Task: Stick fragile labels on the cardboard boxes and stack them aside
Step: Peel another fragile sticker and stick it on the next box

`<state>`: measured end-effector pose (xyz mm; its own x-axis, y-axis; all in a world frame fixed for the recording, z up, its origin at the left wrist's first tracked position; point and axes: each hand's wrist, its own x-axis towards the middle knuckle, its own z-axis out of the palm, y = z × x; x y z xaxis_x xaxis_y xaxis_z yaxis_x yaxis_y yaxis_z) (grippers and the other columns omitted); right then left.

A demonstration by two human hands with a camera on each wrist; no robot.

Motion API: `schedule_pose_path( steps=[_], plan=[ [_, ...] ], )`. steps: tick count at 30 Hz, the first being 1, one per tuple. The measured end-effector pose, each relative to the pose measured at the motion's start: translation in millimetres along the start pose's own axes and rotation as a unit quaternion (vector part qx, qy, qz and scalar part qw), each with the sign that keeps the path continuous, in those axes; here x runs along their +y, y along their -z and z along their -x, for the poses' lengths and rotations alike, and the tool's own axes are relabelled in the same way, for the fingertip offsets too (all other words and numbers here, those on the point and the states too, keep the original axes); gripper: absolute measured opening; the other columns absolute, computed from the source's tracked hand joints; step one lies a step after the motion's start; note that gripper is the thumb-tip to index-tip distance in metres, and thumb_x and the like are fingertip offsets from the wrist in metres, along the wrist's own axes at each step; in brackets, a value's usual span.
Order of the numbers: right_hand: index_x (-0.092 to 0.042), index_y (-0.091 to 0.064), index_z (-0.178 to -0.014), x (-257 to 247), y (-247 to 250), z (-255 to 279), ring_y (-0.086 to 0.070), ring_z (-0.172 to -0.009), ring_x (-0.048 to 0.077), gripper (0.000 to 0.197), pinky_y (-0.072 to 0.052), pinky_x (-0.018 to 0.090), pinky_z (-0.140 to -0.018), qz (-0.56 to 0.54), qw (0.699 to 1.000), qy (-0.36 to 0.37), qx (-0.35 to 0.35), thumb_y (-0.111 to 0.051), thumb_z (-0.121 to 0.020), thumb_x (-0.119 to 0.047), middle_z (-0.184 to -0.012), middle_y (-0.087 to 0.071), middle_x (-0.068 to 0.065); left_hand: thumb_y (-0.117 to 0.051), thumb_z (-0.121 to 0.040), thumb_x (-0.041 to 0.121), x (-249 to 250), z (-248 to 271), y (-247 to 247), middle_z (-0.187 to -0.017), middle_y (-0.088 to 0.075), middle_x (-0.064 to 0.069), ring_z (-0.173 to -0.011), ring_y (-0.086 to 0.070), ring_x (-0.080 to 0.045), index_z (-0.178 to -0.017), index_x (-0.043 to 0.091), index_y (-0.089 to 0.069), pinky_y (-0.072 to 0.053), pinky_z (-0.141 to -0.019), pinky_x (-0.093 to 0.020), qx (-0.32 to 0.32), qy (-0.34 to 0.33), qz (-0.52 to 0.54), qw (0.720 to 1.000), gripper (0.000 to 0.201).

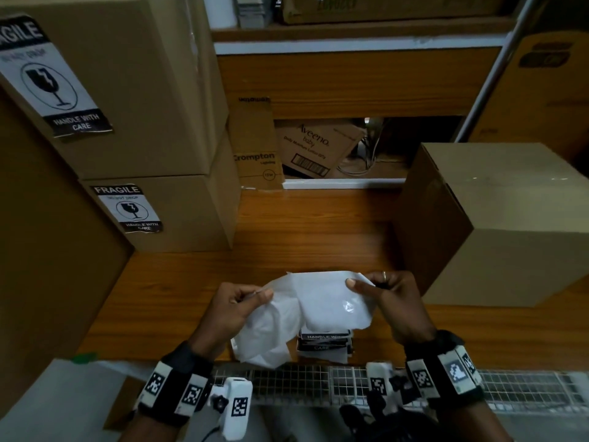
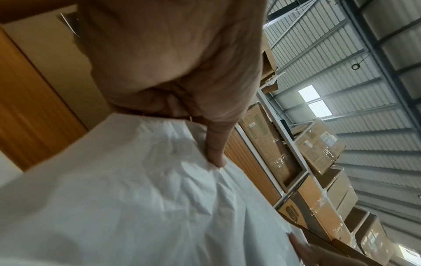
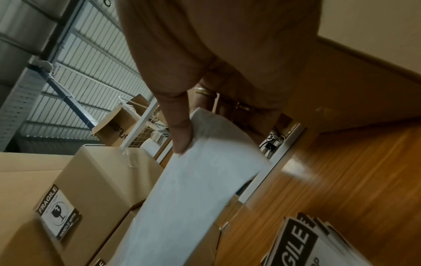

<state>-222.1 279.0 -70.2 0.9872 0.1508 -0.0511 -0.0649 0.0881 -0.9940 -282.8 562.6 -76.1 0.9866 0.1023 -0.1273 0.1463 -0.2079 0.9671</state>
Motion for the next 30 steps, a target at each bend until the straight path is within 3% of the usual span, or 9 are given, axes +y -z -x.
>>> schedule_pose_path(
  steps=[4, 8, 11, 13, 17, 20, 23, 27, 30],
  plan=[
    [0.017, -0.067, -0.073, 8.9, 4.7, -1.6, -0.058, -0.066, 0.029, 0.033, -0.045, 0.038, -0.062, 0.010, 1.000, -0.012, -0.003, -0.083, -0.080, -0.011, -0.073, -0.069, 0.023, -0.071, -0.090, 0.023, -3.5, 3.1, 11.0, -0.086, -0.078, -0.014, -0.083, -0.074, -0.035, -0.087, 0.005, -0.081, -0.057, -0.073, -0.041, 0.009, 0.025, 0.014, 1.000, 0.021],
    [-0.005, -0.081, -0.072, 5.6, 2.1, -0.4, -0.071, -0.070, 0.028, 0.009, -0.055, 0.035, -0.065, 0.020, 1.000, -0.022, 0.001, -0.081, -0.081, -0.005, -0.081, -0.077, 0.023, -0.070, -0.091, 0.022, -2.7, 5.3, 12.3, -0.086, -0.078, -0.012, -0.082, -0.074, -0.030, -0.086, 0.006, -0.081, -0.058, -0.075, -0.040, 0.012, 0.050, 0.018, 0.999, 0.020],
    [0.011, -0.072, -0.073, 12.5, 4.1, -5.1, -0.062, -0.072, 0.033, 0.025, -0.046, 0.042, -0.068, 0.008, 1.000, -0.023, 0.017, -0.084, -0.079, -0.010, -0.085, -0.064, 0.044, -0.071, -0.092, 0.020, -3.4, 4.2, 7.6, -0.085, -0.078, -0.013, -0.082, -0.074, -0.032, -0.083, 0.003, -0.080, -0.058, -0.076, -0.042, 0.039, 0.067, 0.039, 0.996, 0.021],
    [0.017, -0.068, -0.075, 16.2, 2.2, -5.5, -0.060, -0.074, 0.034, 0.032, -0.045, 0.044, -0.070, 0.006, 0.999, -0.031, 0.014, -0.083, -0.079, -0.010, -0.086, -0.062, 0.047, -0.071, -0.092, 0.016, -2.8, 1.2, 3.8, -0.087, -0.078, -0.016, -0.083, -0.075, -0.035, -0.087, -0.001, -0.078, -0.057, -0.073, -0.041, 0.061, 0.106, 0.082, 0.989, 0.020],
    [-0.004, -0.081, -0.071, 12.8, 5.2, -5.2, -0.070, -0.072, 0.026, 0.010, -0.054, 0.041, -0.072, 0.031, 0.999, -0.029, 0.025, -0.083, -0.080, -0.008, -0.078, -0.077, 0.018, -0.072, -0.091, 0.014, -15.3, -2.6, 7.6, -0.088, -0.077, -0.016, -0.083, -0.074, -0.036, -0.095, 0.000, -0.077, -0.059, -0.070, -0.042, 0.144, 0.151, 0.094, 0.973, 0.015],
    [0.013, -0.070, -0.076, 12.3, 35.8, -13.0, -0.057, -0.071, 0.017, 0.053, -0.045, 0.037, -0.068, 0.028, 0.996, 0.005, 0.088, -0.094, -0.068, -0.033, -0.070, -0.069, 0.022, -0.073, -0.091, 0.015, -33.3, -3.7, 39.3, -0.091, -0.076, -0.019, -0.080, -0.070, -0.033, -0.098, 0.003, -0.075, -0.055, -0.071, -0.040, 0.221, 0.173, 0.108, 0.954, 0.014],
    [0.020, -0.064, -0.085, 7.6, 38.7, -11.1, -0.060, -0.072, 0.021, 0.056, -0.046, 0.039, -0.069, 0.060, 0.994, 0.031, 0.085, -0.089, -0.076, -0.030, -0.086, -0.065, 0.039, -0.071, -0.093, 0.020, -34.7, -3.8, 50.4, -0.092, -0.076, -0.018, -0.086, -0.071, -0.034, -0.098, 0.003, -0.075, -0.055, -0.076, -0.041, 0.176, 0.176, 0.072, 0.966, 0.017],
    [0.008, -0.074, -0.084, 5.0, 22.9, -6.2, -0.069, -0.078, 0.029, 0.024, -0.051, 0.041, -0.071, 0.063, 0.993, 0.037, 0.093, -0.082, -0.084, -0.014, -0.087, -0.074, 0.024, -0.066, -0.097, 0.021, -42.3, -2.5, 28.1, -0.104, -0.077, -0.015, -0.100, -0.072, -0.036, -0.108, 0.005, -0.074, -0.057, -0.093, -0.055, 0.136, 0.173, 0.107, 0.970, 0.021],
    [0.001, -0.078, -0.085, 8.3, 27.1, -3.2, -0.073, -0.084, 0.031, 0.014, -0.053, 0.042, -0.074, 0.055, 0.992, 0.025, 0.110, -0.081, -0.085, -0.013, -0.088, -0.078, 0.014, -0.060, -0.099, 0.012, -44.6, 4.1, 8.9, -0.112, -0.075, -0.015, -0.103, -0.072, -0.034, -0.115, 0.008, -0.069, -0.060, -0.084, -0.050, 0.115, 0.186, 0.166, 0.962, 0.018]
  ],
)
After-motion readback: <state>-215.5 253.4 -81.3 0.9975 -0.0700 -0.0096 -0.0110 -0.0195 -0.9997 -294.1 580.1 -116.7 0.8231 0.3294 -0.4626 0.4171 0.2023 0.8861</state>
